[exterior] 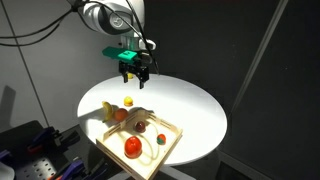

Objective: Remove the plum from the crate and put it on the table

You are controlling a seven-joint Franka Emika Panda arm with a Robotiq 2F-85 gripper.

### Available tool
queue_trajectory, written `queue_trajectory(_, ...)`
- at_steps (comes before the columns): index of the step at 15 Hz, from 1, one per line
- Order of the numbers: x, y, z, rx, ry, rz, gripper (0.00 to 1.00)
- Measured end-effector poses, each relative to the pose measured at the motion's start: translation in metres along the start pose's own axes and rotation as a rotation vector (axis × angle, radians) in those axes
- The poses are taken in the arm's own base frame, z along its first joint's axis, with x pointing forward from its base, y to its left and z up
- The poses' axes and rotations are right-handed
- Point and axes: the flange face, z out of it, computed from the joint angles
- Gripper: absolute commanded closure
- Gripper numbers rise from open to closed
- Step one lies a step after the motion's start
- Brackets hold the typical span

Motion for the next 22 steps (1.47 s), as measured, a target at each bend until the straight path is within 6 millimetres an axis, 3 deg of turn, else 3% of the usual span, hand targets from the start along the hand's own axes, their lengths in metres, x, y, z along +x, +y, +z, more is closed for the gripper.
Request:
queue_trajectory(11,0.016,0.043,0.028,-0.01,-0.027,0.07,0.0)
queue_trajectory(22,0.02,0.055,0.079,-0.013,-0.062,0.029,0.0)
